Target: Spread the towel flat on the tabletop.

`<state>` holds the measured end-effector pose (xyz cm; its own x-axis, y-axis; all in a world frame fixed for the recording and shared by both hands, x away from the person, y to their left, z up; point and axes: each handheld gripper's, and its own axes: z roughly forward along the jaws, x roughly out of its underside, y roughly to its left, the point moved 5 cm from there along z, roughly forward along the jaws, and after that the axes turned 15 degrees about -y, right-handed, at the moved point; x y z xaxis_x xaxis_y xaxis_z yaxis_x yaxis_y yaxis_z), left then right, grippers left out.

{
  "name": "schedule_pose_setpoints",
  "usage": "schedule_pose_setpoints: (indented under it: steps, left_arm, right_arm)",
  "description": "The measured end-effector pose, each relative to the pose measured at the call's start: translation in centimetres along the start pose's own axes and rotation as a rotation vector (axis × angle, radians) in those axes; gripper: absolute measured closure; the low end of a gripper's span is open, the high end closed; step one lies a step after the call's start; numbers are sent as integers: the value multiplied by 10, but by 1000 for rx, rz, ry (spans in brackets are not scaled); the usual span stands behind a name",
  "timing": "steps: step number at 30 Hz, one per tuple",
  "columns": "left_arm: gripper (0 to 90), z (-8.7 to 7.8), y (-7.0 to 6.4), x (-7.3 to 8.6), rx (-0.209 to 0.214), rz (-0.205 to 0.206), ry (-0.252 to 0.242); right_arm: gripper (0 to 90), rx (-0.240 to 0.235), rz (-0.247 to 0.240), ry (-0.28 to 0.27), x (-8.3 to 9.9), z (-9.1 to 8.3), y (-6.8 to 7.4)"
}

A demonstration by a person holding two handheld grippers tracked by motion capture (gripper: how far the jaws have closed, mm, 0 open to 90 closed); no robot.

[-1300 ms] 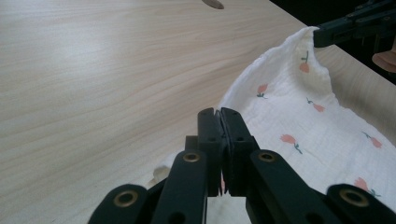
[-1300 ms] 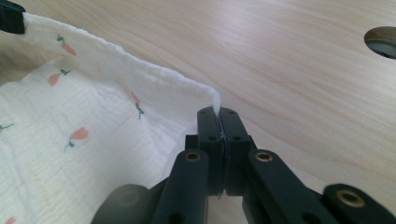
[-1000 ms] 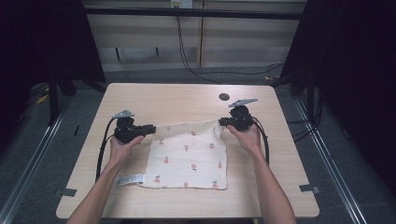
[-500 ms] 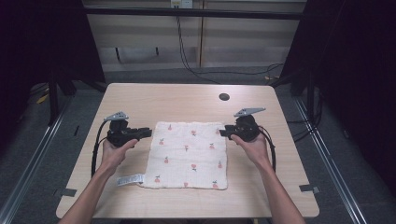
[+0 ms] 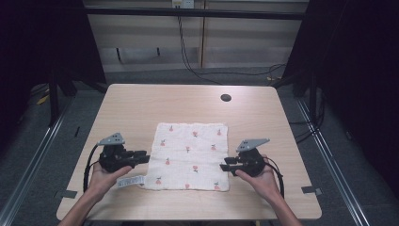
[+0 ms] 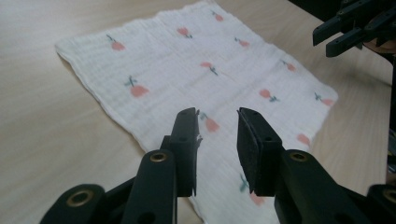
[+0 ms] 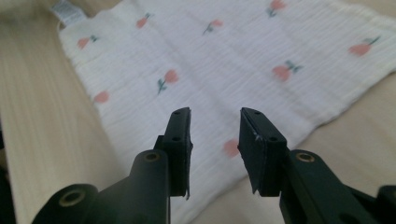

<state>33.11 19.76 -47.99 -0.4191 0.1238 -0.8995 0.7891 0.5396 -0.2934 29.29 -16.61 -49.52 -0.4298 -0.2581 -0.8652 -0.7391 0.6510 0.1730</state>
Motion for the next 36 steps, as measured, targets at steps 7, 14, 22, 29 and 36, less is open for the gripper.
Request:
schedule_pose_setpoints:
  steps: [7, 14, 22, 29, 36]
  left_arm:
    - [680, -11, -21, 23, 27, 15, 48]
    - [639, -4, -24, 33, 34, 33, 93]
    - [597, -1, -24, 41, 49, 45, 128]
    - [594, 4, -28, 58, 67, 60, 198]
    - [592, 8, -36, 65, 107, 103, 229]
  right_arm:
    - [613, -23, -9, 76, 33, -1, 29]
    - [560, 4, -87, 83, 46, 2, 29]
    - [734, 58, -120, 74, 48, 1, 34]
    - [851, 65, -82, 74, 48, -1, 27]
    - [871, 59, -51, 81, 49, -5, 23]
